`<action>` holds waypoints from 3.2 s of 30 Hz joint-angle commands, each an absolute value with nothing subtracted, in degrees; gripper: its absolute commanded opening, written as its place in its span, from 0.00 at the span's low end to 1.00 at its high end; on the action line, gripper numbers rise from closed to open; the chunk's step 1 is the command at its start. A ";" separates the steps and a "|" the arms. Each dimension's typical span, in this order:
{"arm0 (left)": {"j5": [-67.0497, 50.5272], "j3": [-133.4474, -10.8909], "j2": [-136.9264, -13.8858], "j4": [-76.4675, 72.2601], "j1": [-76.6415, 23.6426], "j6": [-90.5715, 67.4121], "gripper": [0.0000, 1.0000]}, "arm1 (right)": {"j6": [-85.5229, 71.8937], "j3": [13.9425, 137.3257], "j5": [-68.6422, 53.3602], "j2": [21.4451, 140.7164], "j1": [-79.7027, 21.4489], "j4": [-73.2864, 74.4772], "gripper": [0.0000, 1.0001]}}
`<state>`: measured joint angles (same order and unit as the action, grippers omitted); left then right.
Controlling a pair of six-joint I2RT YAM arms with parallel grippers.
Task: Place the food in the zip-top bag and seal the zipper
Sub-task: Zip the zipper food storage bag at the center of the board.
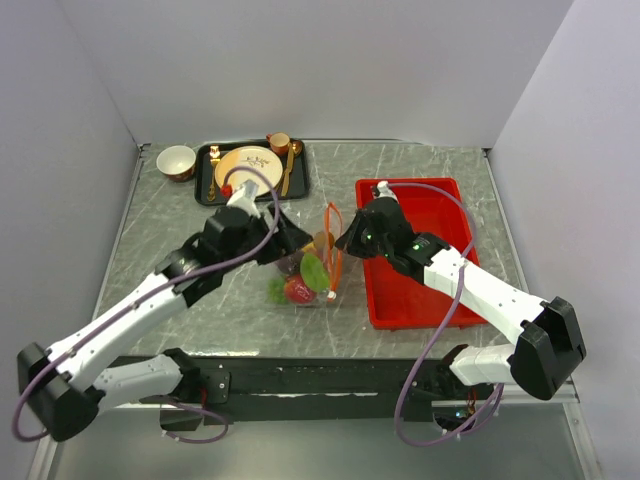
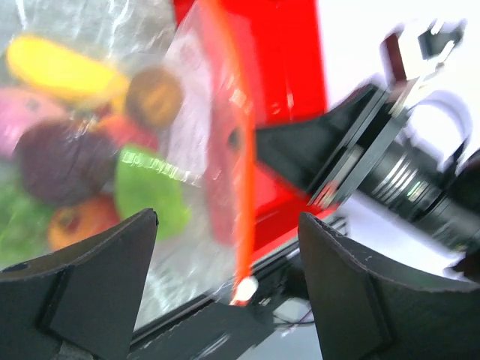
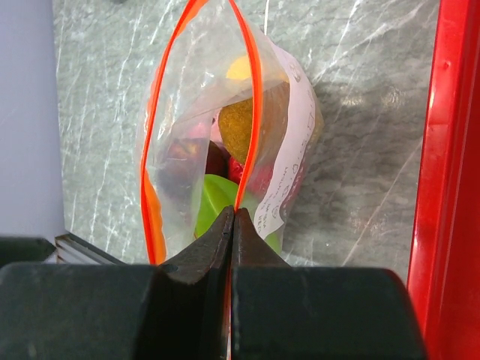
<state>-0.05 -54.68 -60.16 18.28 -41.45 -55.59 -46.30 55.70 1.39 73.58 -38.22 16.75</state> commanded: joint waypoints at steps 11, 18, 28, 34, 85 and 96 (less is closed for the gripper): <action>36.63 -40.34 -53.87 14.41 -74.67 -49.57 0.82 | -45.97 65.65 0.18 77.52 -36.48 23.02 0.00; 61.68 -45.70 -67.91 22.75 -85.43 -57.10 0.82 | -44.56 68.20 -1.49 78.66 -36.21 24.43 0.00; 78.14 -55.72 -82.70 53.22 -88.68 -91.38 0.75 | -44.30 68.82 -3.52 78.93 -35.86 24.87 0.01; 69.55 -48.19 -65.26 27.05 -86.58 -75.48 0.74 | -43.51 69.35 -3.25 79.28 -35.60 25.84 0.01; 7.91 -18.19 -53.61 -22.58 -55.90 -109.42 0.67 | -45.62 63.11 2.46 72.33 -35.42 24.87 0.03; 5.10 -19.34 -61.08 -30.32 -55.55 -111.53 0.63 | -45.79 63.02 1.85 72.51 -35.42 24.52 0.03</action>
<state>6.07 -18.00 -59.46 -24.84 -55.75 -110.63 -45.39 62.57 1.08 74.63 -35.94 26.63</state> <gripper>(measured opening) 0.642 0.031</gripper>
